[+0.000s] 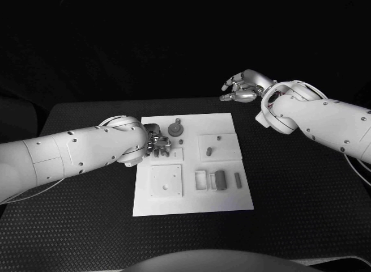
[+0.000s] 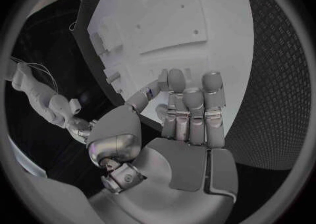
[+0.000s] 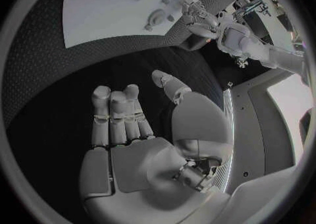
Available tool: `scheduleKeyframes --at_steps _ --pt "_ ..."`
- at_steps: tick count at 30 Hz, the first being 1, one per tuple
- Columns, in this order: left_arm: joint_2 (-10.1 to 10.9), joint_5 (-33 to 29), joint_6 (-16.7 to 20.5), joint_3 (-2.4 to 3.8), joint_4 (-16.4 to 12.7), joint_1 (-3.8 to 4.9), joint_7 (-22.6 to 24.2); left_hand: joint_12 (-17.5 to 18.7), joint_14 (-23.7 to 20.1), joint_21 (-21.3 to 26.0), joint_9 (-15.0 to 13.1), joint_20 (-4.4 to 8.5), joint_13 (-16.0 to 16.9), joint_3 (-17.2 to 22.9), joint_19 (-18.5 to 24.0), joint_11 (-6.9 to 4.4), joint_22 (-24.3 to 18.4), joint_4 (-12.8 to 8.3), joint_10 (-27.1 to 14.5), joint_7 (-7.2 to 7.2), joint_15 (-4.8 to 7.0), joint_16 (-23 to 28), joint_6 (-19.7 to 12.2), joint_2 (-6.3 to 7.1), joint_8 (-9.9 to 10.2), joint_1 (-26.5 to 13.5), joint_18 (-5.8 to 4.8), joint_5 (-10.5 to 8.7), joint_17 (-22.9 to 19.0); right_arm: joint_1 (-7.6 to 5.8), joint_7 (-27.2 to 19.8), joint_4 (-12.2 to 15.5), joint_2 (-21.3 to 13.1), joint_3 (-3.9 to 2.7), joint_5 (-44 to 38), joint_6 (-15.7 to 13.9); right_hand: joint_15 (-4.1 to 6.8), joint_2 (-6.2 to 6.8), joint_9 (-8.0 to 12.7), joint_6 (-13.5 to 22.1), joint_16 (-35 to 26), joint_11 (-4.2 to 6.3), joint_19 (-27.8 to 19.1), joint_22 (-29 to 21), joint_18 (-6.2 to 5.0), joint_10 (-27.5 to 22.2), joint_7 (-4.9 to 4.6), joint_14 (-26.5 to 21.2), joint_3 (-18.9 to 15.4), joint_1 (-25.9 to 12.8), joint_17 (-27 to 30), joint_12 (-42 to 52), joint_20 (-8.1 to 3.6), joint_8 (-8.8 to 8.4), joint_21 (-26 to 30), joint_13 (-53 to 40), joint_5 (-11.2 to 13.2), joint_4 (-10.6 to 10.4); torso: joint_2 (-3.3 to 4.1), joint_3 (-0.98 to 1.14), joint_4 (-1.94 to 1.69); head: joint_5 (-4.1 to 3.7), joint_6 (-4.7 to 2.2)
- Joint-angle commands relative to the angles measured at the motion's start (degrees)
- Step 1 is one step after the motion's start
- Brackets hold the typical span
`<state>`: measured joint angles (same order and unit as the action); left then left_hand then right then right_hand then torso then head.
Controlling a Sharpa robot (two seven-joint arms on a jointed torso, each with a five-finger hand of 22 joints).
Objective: Assemble the parts on the task board
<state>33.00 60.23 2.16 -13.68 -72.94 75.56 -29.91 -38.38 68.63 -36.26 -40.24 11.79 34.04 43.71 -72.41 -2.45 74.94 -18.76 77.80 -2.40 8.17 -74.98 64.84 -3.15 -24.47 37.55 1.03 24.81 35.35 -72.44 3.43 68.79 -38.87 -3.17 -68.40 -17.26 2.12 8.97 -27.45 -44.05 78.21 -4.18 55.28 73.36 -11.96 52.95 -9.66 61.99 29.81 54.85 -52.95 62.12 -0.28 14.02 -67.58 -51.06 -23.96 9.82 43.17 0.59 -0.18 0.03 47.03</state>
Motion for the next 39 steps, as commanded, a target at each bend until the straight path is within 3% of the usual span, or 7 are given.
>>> scheduleKeyframes --at_steps 1,25,39 --pt "-0.1 0.7 0.6 -0.01 0.2 0.03 0.0 -0.3 1.8 -0.4 -0.1 4.15 -0.1 4.5 -3.9 -3.85 1.2 2.0 3.5 3.53 3.55 -0.2 6.7 -0.35 -4.1 1.0 1.29 0.19 -0.1 0.00 -0.5 0.1 0.0 -0.04 0.1 0.7 -0.09 -0.22 0.1 0.1 -0.2 0.00 0.0 -0.1 -3.04 -0.3 -1.00 -0.4 0.0 -0.4 0.1 0.2 0.12 0.36 0.4 0.1 -0.2 0.1 -0.01 0.01 -0.02 0.09 -0.01" --pt "-0.5 0.7 1.0 -0.02 -0.1 -0.34 -0.5 -0.4 1.8 -0.4 -0.4 4.08 -0.2 4.3 -3.8 -3.82 1.1 2.0 3.3 3.47 3.57 -0.3 6.5 -0.45 -4.0 0.9 1.25 -0.26 -0.4 0.00 -0.5 0.1 -0.1 -0.04 0.2 0.9 -0.09 -0.23 0.1 0.1 -0.2 0.00 0.0 -0.1 -3.04 -0.3 -1.00 -0.4 0.0 -0.4 0.1 0.3 0.13 0.38 0.4 0.1 -0.2 0.0 -0.02 -0.02 0.00 0.14 0.26" --pt "-0.5 0.7 1.5 -0.02 -0.2 -0.80 -0.5 -0.6 1.8 -0.4 -0.9 4.10 -0.5 3.7 -4.0 -3.87 0.9 2.2 3.3 3.49 3.69 -0.4 6.5 1.39 -3.9 2.0 1.35 -0.60 -1.1 0.01 -0.6 0.0 -0.1 -0.04 0.5 0.9 -0.10 -0.21 0.1 0.1 -0.2 -0.01 0.0 -0.1 -3.04 -0.3 -1.00 -0.4 0.0 -0.5 0.1 0.3 0.14 0.39 0.4 0.2 -0.2 0.0 0.02 -0.01 0.04 0.12 0.39"
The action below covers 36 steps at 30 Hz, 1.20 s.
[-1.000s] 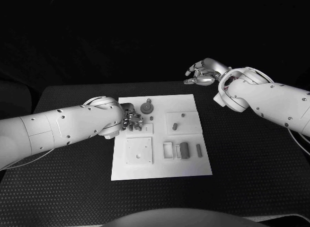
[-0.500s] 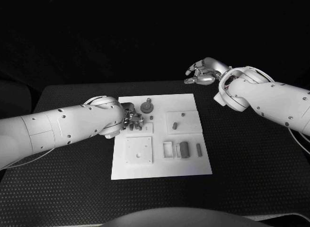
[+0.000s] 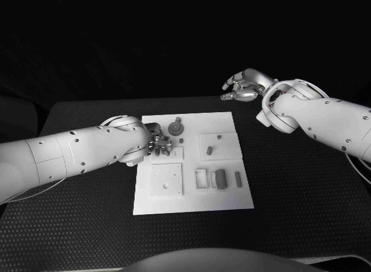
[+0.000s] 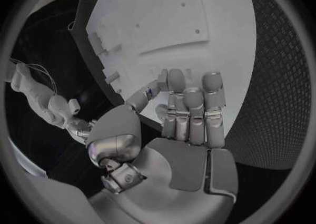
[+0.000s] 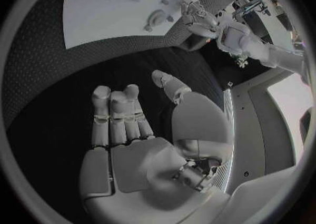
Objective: Assemble the parts on the task board
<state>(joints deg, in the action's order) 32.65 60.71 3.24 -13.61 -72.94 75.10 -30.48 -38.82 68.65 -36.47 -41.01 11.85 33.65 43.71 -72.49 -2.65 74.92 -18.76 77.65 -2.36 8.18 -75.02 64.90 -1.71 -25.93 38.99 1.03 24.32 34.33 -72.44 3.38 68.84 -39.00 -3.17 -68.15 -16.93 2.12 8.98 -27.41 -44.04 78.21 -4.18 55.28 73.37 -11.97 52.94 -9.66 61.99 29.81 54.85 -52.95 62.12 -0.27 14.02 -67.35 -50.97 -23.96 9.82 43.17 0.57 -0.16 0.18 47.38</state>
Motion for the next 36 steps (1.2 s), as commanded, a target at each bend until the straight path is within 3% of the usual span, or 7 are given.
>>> scheduleKeyframes --at_steps 1,5,7,13,18,31,36 --pt "-0.2 0.2 0.4 -0.09 -0.2 -0.39 0.1 -0.2 1.8 -0.2 -0.2 4.02 -0.1 3.6 -3.9 -3.67 0.9 2.2 3.4 3.45 3.69 -0.4 6.5 0.20 -2.4 0.6 1.34 -0.15 -0.1 0.03 -0.5 -0.1 0.0 -0.04 0.2 0.5 -0.10 -0.21 0.1 0.1 -0.2 -0.01 0.0 -0.1 -3.03 -0.3 -1.00 -0.4 0.0 -0.5 0.1 0.3 0.13 0.39 0.2 0.1 -0.2 0.0 0.03 0.02 0.04 -0.02 0.05" --pt "-0.2 0.2 0.5 -0.09 -0.2 -0.46 0.2 -0.4 1.9 -0.2 -0.4 3.99 -0.3 2.5 -4.1 -3.69 0.9 2.3 3.5 3.50 3.67 -0.6 6.7 1.17 -2.3 0.9 1.33 0.07 -0.4 0.07 -0.5 -0.1 0.0 -0.04 0.2 0.6 -0.10 -0.20 0.1 0.1 -0.2 -0.01 0.0 -0.1 -3.03 -0.4 -1.01 -0.4 0.0 -0.6 0.1 0.3 0.14 0.39 0.2 0.1 -0.2 -0.1 0.05 0.01 0.05 -0.05 0.13" --pt "-0.1 0.2 0.5 -0.09 -0.2 -0.46 0.2 -0.6 1.8 -0.2 -0.7 3.99 -0.4 0.6 -4.1 -3.69 0.9 2.1 3.5 3.51 3.66 -0.9 6.7 1.20 -2.3 0.9 1.34 1.25 -0.7 0.07 -0.5 -0.1 0.0 -0.04 0.2 0.5 -0.10 -0.20 0.1 0.1 -0.2 -0.01 0.0 -0.1 -3.03 -0.4 -1.01 -0.4 0.0 -0.6 0.1 0.3 0.14 0.39 0.2 0.1 -0.2 -0.1 0.03 0.02 0.03 -0.07 0.13" --pt "0.0 0.2 0.7 -0.09 -0.2 -0.49 0.3 -0.8 1.7 0.0 -1.0 3.97 -0.7 -1.9 -4.1 -3.72 0.8 2.5 3.4 3.55 3.70 -1.2 6.8 3.64 -2.0 1.4 1.35 0.62 -1.1 0.08 -0.5 -0.1 0.0 -0.04 0.3 0.6 -0.11 -0.19 0.1 0.1 -0.2 -0.02 0.0 -0.1 -3.03 -0.4 -1.01 -0.4 0.0 -0.7 0.1 0.3 0.15 0.39 0.2 0.1 -0.2 -0.1 0.02 0.00 0.00 -0.16 0.25" --pt "0.0 0.2 0.8 -0.09 -0.3 -0.53 0.4 -0.9 1.7 0.1 -1.2 3.96 -0.8 -3.7 -4.2 -3.72 0.8 2.5 3.4 3.55 3.71 -1.3 6.8 4.39 -1.9 1.1 1.35 0.70 -1.4 0.11 -0.5 -0.1 0.0 -0.04 0.4 0.6 -0.11 -0.19 0.1 0.1 -0.3 -0.02 0.0 -0.1 -3.03 -0.4 -1.01 -0.4 0.0 -0.7 0.1 0.3 0.15 0.39 0.2 0.1 -0.2 -0.2 0.00 0.00 0.04 -0.11 0.26" --pt "0.4 0.1 1.8 -0.08 -0.4 -0.59 0.7 -1.2 1.5 0.3 -1.6 3.98 -1.2 -8.7 -4.1 -3.74 0.7 2.5 3.2 3.57 3.73 -1.7 6.9 5.74 -1.5 -0.2 1.39 0.19 -2.0 0.14 -0.6 -0.2 -0.1 -0.04 0.4 0.6 -0.11 -0.14 0.2 0.2 -0.3 -0.02 0.0 -0.1 -3.03 -0.4 -1.02 -0.4 -0.1 -0.8 0.1 0.3 0.16 0.39 0.2 0.1 -0.2 -0.3 0.02 0.00 0.01 -0.11 0.24" --pt "0.5 -0.1 2.0 -0.08 -0.5 -0.61 1.0 -1.3 1.4 0.5 -1.9 4.03 -1.4 -8.8 -4.0 -3.81 0.8 2.2 3.2 3.63 3.83 -2.0 7.0 4.73 -1.2 2.3 1.53 1.92 -2.3 0.15 -0.6 -0.2 0.0 -0.04 0.4 0.6 -0.12 -0.14 0.2 0.2 -0.3 -0.03 0.0 -0.1 -3.03 -0.4 -1.02 -0.4 -0.1 -0.9 0.1 0.3 0.16 0.38 0.3 0.2 -0.2 -0.3 0.03 0.02 0.04 -0.11 0.20"
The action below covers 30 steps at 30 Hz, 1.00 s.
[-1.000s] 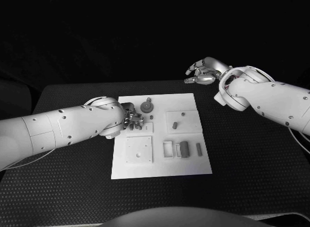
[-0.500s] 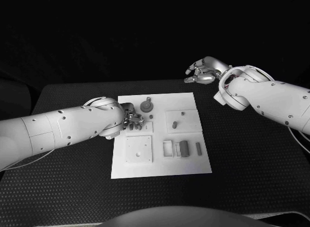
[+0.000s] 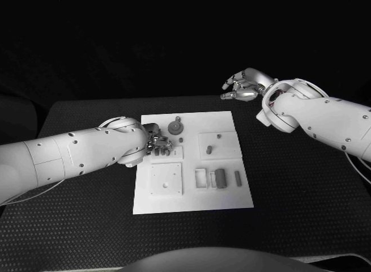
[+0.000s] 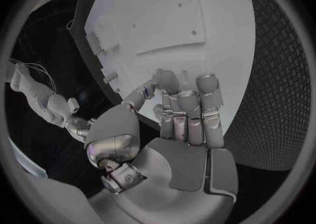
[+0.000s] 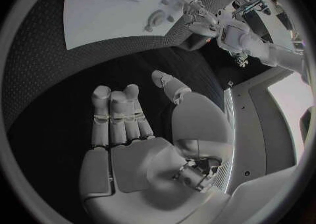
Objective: Assemble the parts on the task board
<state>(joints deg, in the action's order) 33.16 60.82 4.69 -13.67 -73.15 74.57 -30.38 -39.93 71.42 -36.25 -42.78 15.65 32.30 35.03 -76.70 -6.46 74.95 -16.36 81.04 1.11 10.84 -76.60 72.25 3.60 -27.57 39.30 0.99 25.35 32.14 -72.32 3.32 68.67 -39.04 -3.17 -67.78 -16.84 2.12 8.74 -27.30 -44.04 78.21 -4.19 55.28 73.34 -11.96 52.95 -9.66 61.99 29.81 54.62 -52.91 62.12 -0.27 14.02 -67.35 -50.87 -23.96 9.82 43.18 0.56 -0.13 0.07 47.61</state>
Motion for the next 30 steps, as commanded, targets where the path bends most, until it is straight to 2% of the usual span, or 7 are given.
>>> scheduleKeyframes --at_steps 1,5,10,16,21,26,30 --pt "0.0 -0.2 0.5 -0.01 -0.3 -0.08 0.9 -0.3 -1.4 0.3 -0.2 0.21 -0.1 -0.1 0.2 -0.01 0.8 -0.2 -0.2 0.16 1.17 -0.4 -0.4 -0.56 0.5 2.6 1.58 1.17 -0.2 0.03 -0.5 0.0 0.0 -0.04 0.1 0.6 -0.11 0.10 0.1 0.2 -0.3 -0.03 0.0 -0.1 -3.04 -0.4 -1.02 -0.4 -0.1 -0.6 0.1 0.3 0.16 0.38 0.3 0.1 -0.2 -0.3 0.02 0.02 0.02 0.02 0.02" --pt "0.1 -0.6 0.5 -0.01 -0.3 -0.10 1.0 -0.3 -1.4 0.3 -0.3 0.18 -0.3 -0.2 0.2 0.01 0.8 -0.2 -0.3 0.13 1.15 -0.5 -0.4 -0.17 0.6 4.2 1.58 1.67 -0.4 0.05 -0.5 -0.1 0.0 -0.04 0.2 0.6 -0.12 0.09 0.1 0.2 -0.3 -0.03 0.0 -0.1 -3.04 -0.4 -1.02 -0.4 0.0 -0.7 0.1 0.3 0.16 0.38 0.3 0.1 -0.2 -0.3 0.01 0.02 0.03 -0.01 0.03" --pt "0.3 -0.7 0.5 -0.01 -0.4 -0.10 1.2 -0.4 -1.5 0.3 -0.4 0.12 -0.4 -1.2 0.2 0.05 0.8 -0.1 -0.3 0.07 1.10 -0.6 -0.4 1.02 0.7 4.3 1.51 1.16 -0.5 0.08 -0.5 -0.3 0.0 -0.04 0.3 0.6 -0.12 0.08 0.1 0.2 -0.3 -0.03 0.0 -0.1 -3.04 -0.4 -1.03 -0.4 0.0 -0.7 0.1 0.3 0.16 0.39 0.3 0.1 -0.2 -0.3 0.00 0.03 0.01 -0.05 0.09" --pt "0.4 -0.7 0.4 -0.01 -0.5 -0.10 1.3 -0.4 -1.5 0.4 -0.5 0.13 -0.4 -1.6 0.3 0.06 0.8 0.0 -0.3 0.06 1.08 -0.7 -0.4 1.57 0.8 4.1 1.51 0.96 -0.6 0.11 -0.5 -0.3 0.0 -0.04 0.3 0.6 -0.12 0.08 0.1 0.2 -0.3 -0.03 0.0 -0.1 -3.04 -0.4 -1.03 -0.4 0.0 -0.7 0.1 0.3 0.16 0.39 0.3 0.1 -0.2 -0.4 0.02 0.02 -0.02 -0.10 0.18" --pt "0.4 -1.3 0.2 -0.01 -0.6 -0.10 1.3 -0.4 -1.6 0.5 -0.6 0.21 -0.5 -1.4 0.3 0.04 0.8 -0.2 -0.4 0.08 1.11 -0.7 -0.4 1.43 0.9 5.1 1.60 1.48 -0.7 0.15 -0.5 -0.4 0.1 -0.04 0.4 0.8 -0.12 0.07 0.1 0.2 -0.3 -0.03 0.0 -0.1 -3.04 -0.4 -1.03 -0.4 0.0 -0.7 0.1 0.3 0.16 0.39 0.3 0.1 -0.2 -0.4 -0.01 0.03 0.00 -0.07 0.24" --pt "0.5 -1.5 -0.2 -0.01 -0.7 -0.12 1.4 -0.5 -1.8 0.6 -0.7 0.19 -0.7 -1.2 0.4 0.08 0.8 -0.3 -0.5 0.01 1.09 -0.8 -0.6 1.55 1.1 7.6 1.60 2.43 -0.9 0.18 -0.5 -0.4 0.1 -0.04 0.4 0.8 -0.12 0.06 0.1 0.2 -0.3 -0.03 0.0 -0.1 -3.04 -0.4 -1.03 -0.4 0.0 -0.7 0.1 0.3 0.16 0.39 0.3 0.1 -0.2 -0.4 0.00 0.01 -0.02 -0.06 0.30" --pt "0.5 -2.0 -0.7 -0.01 -0.7 -0.14 1.5 -0.5 -1.9 0.6 -0.9 0.17 -0.9 -0.9 0.5 0.12 0.9 -0.3 -0.6 -0.07 1.06 -0.9 -0.7 1.09 1.3 9.8 1.59 3.21 -1.1 0.19 -0.5 -0.4 0.1 -0.04 0.4 0.9 -0.12 0.05 0.1 0.2 -0.3 -0.03 0.0 -0.1 -3.04 -0.4 -1.03 -0.4 0.0 -0.8 0.1 0.3 0.17 0.39 0.3 0.1 -0.2 -0.5 -0.02 0.02 -0.03 -0.02 0.35"
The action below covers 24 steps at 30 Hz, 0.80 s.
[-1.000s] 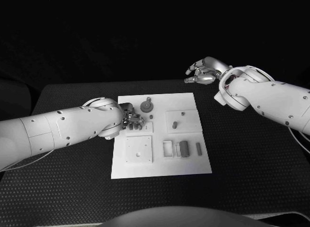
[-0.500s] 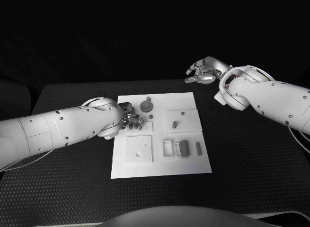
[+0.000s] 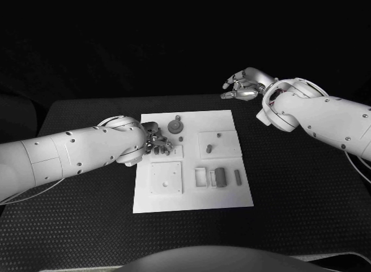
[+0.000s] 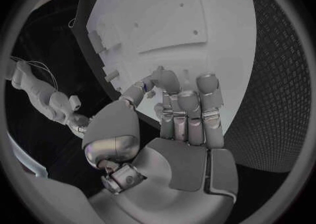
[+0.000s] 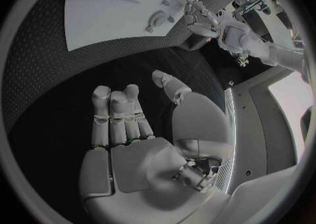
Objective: Assemble the parts on the task board
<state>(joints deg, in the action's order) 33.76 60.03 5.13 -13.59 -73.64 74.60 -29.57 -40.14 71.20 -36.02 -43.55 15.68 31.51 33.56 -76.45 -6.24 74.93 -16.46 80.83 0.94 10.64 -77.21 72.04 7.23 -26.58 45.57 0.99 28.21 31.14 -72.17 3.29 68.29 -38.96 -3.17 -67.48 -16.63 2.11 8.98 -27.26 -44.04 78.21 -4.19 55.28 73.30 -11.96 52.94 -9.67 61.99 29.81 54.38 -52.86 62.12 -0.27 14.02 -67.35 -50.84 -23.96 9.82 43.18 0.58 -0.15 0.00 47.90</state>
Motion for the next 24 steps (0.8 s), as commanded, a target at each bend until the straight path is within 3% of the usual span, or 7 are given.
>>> scheduleKeyframes --at_steps 1,24 --pt "0.0 -1.3 -1.3 -0.09 -0.2 -0.18 0.7 -0.3 -1.8 0.4 -0.1 0.13 -0.1 0.7 0.3 -0.09 0.9 -0.2 -0.4 0.05 1.24 -0.4 -0.6 -2.81 0.4 4.2 1.57 0.60 -0.1 0.03 -0.5 0.0 0.1 -0.04 0.2 0.7 -0.12 -0.20 0.1 0.2 -0.3 -0.04 0.0 -0.1 -3.04 -0.4 -1.03 -0.4 0.0 -0.6 0.1 0.3 0.17 0.39 0.3 0.1 -0.2 -0.5 -0.02 0.02 0.00 0.06 0.04" --pt "0.3 -1.0 -3.6 -0.11 -0.7 -0.30 -0.2 -0.3 -2.0 0.4 -0.1 0.09 -0.2 0.3 0.5 0.02 1.0 -0.2 -0.6 -0.09 1.14 -0.4 -0.7 -2.57 0.7 5.0 1.50 0.15 -0.2 0.03 -0.5 0.1 -0.1 -0.04 0.5 0.9 -0.13 -0.29 0.2 0.2 -0.3 -0.04 0.0 -0.1 -3.04 -0.5 -1.04 -0.5 0.0 -1.0 0.1 0.4 0.19 0.44 0.3 0.2 -0.2 -0.9 -0.01 0.01 0.00 -0.02 0.31"
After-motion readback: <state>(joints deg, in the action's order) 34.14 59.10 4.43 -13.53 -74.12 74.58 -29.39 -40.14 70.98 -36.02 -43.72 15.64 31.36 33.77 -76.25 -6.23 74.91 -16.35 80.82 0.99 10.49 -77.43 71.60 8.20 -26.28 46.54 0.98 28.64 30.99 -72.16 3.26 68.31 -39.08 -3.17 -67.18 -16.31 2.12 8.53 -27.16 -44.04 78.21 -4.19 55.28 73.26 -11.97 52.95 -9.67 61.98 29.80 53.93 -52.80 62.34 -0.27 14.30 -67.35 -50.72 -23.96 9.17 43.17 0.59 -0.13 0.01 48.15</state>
